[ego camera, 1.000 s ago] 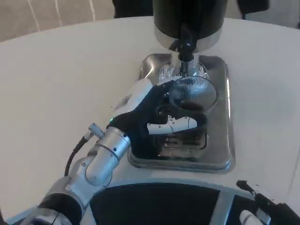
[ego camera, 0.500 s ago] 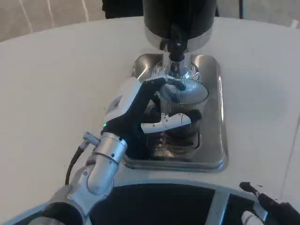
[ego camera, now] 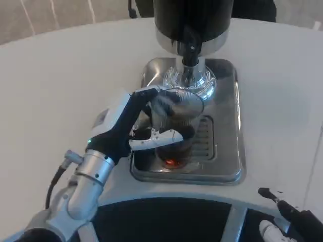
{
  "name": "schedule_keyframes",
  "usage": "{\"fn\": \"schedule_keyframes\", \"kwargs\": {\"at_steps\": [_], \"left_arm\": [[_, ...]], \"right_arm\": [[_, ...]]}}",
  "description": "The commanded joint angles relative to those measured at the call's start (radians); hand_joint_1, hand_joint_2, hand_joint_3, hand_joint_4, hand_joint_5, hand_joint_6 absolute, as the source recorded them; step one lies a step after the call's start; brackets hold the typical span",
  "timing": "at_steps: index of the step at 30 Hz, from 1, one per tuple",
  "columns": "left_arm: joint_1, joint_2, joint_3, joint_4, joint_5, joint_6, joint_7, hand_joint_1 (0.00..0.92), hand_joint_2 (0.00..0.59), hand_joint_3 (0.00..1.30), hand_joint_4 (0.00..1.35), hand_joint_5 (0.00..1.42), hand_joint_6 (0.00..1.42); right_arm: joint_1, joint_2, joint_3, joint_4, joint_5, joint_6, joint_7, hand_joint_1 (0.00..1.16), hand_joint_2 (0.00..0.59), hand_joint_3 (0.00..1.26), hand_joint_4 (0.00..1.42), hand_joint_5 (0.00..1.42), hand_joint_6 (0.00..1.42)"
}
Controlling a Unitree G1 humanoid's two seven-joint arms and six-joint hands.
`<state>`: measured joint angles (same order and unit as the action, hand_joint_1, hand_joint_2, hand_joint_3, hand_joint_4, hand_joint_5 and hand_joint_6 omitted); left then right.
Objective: Grasp the cup under the faucet to collect the drink, then remove the cup.
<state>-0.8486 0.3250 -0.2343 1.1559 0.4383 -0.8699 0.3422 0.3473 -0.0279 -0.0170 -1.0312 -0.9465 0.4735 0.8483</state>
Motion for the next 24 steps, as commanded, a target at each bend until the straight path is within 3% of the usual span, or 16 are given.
{"fn": "schedule_keyframes", "kwargs": {"at_steps": [1,6,17,24], "left_arm": [[0.046,0.042,0.037,-0.058,-0.035,-0.093,-0.022,0.543,0.057,0.96,1.12,1.33,0.60],[0.102,0.079,0.087,-0.107,-0.092,-0.149,-0.091,0.545,0.050,0.95,1.12,1.34,0.63],[0.207,0.131,0.182,-0.194,-0.214,-0.190,-0.257,0.555,0.026,0.94,1.12,1.34,0.67],[0.283,0.153,0.230,-0.291,-0.275,-0.201,-0.331,0.562,0.014,0.94,1.12,1.34,0.69]], "right_arm": [[-0.014,-0.015,-0.005,-0.016,0.008,0.014,-0.015,0.11,0.552,0.07,0.00,0.00,0.00],[-0.042,-0.042,-0.013,-0.016,0.001,-0.004,-0.012,0.10,0.540,0.05,0.00,0.00,0.00],[-0.150,-0.097,-0.023,-0.016,-0.033,-0.030,0.033,0.09,0.537,0.04,0.00,0.00,0.00],[-0.208,-0.138,0.005,-0.016,-0.071,-0.049,0.061,0.09,0.537,0.04,0.00,0.00,0.00]]}}
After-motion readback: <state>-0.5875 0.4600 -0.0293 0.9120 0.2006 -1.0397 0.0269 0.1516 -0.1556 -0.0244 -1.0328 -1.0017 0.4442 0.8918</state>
